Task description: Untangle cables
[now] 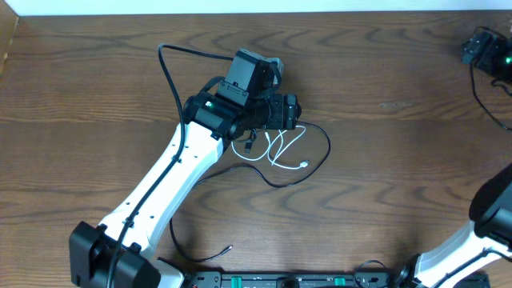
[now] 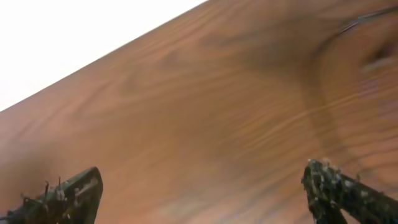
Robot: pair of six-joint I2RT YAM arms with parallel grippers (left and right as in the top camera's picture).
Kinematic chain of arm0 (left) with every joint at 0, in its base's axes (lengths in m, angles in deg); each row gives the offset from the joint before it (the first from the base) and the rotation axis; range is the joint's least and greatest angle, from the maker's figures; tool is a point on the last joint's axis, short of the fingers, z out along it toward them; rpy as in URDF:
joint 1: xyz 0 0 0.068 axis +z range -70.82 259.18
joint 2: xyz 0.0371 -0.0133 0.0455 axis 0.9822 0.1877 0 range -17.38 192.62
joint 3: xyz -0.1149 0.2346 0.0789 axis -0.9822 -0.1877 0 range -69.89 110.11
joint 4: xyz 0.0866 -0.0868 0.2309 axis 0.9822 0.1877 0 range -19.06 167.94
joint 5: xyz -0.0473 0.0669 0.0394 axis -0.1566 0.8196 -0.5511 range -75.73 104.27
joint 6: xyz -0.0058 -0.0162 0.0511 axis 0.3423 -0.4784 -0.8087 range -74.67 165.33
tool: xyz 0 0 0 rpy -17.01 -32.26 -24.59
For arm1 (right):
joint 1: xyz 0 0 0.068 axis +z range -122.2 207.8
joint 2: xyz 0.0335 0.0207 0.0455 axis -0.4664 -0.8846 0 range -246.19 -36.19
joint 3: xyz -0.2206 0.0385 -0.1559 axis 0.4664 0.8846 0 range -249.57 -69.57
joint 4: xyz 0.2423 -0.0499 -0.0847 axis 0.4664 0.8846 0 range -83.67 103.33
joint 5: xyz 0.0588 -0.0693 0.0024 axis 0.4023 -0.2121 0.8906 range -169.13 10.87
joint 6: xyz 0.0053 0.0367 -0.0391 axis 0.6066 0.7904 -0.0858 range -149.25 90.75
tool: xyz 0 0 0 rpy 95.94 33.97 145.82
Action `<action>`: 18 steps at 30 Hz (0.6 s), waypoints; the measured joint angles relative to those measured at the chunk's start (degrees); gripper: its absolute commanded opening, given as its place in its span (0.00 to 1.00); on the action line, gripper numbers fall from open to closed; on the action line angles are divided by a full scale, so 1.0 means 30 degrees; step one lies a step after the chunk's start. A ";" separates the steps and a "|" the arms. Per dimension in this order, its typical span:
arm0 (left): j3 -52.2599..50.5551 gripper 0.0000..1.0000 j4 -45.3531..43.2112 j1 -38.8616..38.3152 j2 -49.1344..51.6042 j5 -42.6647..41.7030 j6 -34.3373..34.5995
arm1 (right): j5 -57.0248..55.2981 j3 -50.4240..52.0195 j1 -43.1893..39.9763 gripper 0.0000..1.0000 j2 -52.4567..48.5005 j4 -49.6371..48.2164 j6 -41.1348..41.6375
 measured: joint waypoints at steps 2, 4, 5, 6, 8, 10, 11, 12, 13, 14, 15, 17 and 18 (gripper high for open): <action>0.0000 0.79 0.0182 0.0051 0.0000 0.0022 -0.0007 | 0.1647 -0.0087 0.0299 0.99 0.0211 0.1523 0.0007; 0.0000 0.80 0.0663 0.0372 0.0000 0.0044 0.0000 | 0.3133 -0.0022 0.1020 0.99 0.0197 0.3031 0.0058; 0.0000 0.79 0.0903 0.0590 0.0007 0.0036 0.0000 | 0.3512 0.0044 0.1428 0.99 0.0197 0.3738 0.0087; 0.0000 0.80 0.1137 0.0860 0.0007 0.0051 0.0000 | 0.3759 0.0102 0.1836 0.99 0.0197 0.4328 0.0087; 0.0000 0.80 0.1800 0.1829 0.0007 0.0087 0.0007 | 0.4167 0.0255 0.3053 0.99 0.0197 0.5377 0.0102; 0.0000 0.79 0.2368 0.2936 0.0029 0.0153 0.0000 | 0.4430 0.0350 0.4670 0.97 0.0197 0.6069 0.0109; 0.0000 0.80 0.2528 0.3300 0.0036 0.0153 0.0007 | 0.4481 0.0372 0.5399 0.96 0.0197 0.6120 0.0117; 0.0000 0.79 0.2645 0.3614 0.0036 0.0160 0.0000 | 0.4473 0.0379 0.5770 0.96 0.0197 0.6149 0.0124; 0.0000 0.80 0.2696 0.3803 0.0036 0.0160 0.0000 | 0.4371 0.0386 0.6331 0.95 0.0197 0.6229 0.0138; 0.0000 0.80 0.2834 0.4116 0.0036 0.0153 0.0000 | 0.4335 0.0386 0.6827 0.95 0.0197 0.6273 0.0146; 0.0000 0.80 0.2892 0.4262 0.0036 0.0160 0.0000 | 0.4255 0.0386 0.7293 0.95 0.0197 0.6317 0.0160; 0.0000 0.80 0.3067 0.4641 0.0036 0.0160 0.0000 | 0.3767 0.0386 0.8553 0.94 0.0197 0.6506 0.0379; 0.0000 0.80 0.3111 0.4787 0.0036 0.0160 0.0007 | 0.3563 0.0386 0.9012 0.94 0.0197 0.6543 0.0532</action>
